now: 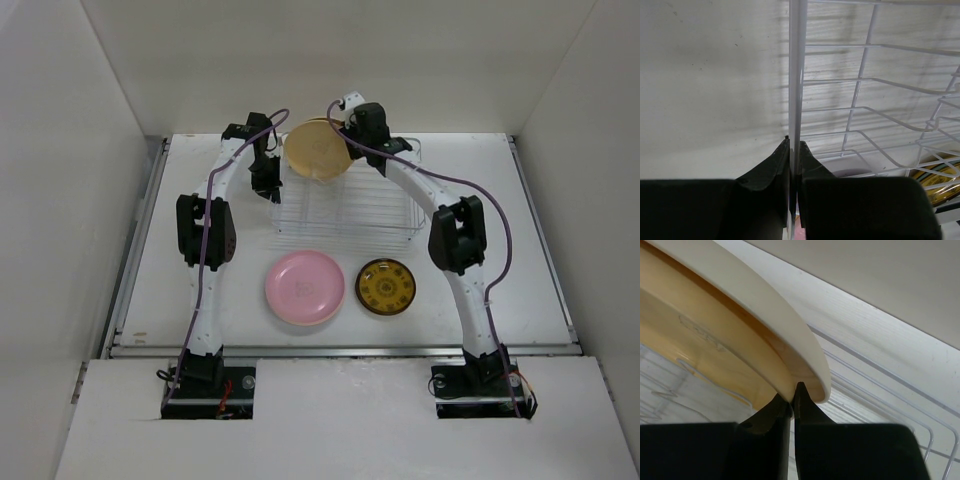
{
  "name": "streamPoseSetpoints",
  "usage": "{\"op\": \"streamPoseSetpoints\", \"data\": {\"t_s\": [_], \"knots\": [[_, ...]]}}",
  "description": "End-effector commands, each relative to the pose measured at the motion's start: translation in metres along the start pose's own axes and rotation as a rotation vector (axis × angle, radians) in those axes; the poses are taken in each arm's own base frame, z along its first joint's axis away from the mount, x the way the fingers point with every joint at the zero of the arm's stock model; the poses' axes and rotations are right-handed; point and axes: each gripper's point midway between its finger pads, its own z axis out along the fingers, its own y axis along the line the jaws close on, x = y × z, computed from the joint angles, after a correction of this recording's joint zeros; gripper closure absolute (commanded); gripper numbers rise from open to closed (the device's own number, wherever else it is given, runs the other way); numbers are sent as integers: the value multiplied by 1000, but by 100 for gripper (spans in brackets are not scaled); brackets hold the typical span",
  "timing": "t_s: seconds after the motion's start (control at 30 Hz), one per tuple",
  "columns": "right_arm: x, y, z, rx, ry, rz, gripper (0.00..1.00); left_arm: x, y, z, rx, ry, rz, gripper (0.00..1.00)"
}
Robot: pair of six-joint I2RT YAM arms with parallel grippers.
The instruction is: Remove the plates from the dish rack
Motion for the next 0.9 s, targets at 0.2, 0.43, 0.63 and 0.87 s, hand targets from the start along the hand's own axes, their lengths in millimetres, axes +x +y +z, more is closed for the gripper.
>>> {"op": "streamPoseSetpoints", "data": {"t_s": [0.2, 0.43, 0.63, 0.87], "knots": [[-102, 0, -88, -6, -225, 116, 100, 27, 1, 25, 9, 137, -132, 100], [-115, -6, -130, 2, -280, 157, 100, 26, 2, 27, 9, 137, -132, 100], [-100, -2, -155, -28, -185, 165, 100, 26, 2, 27, 9, 137, -132, 100], [12, 73, -189, -422, 221, 170, 100, 15, 1, 22, 45, 114, -144, 100]]}}
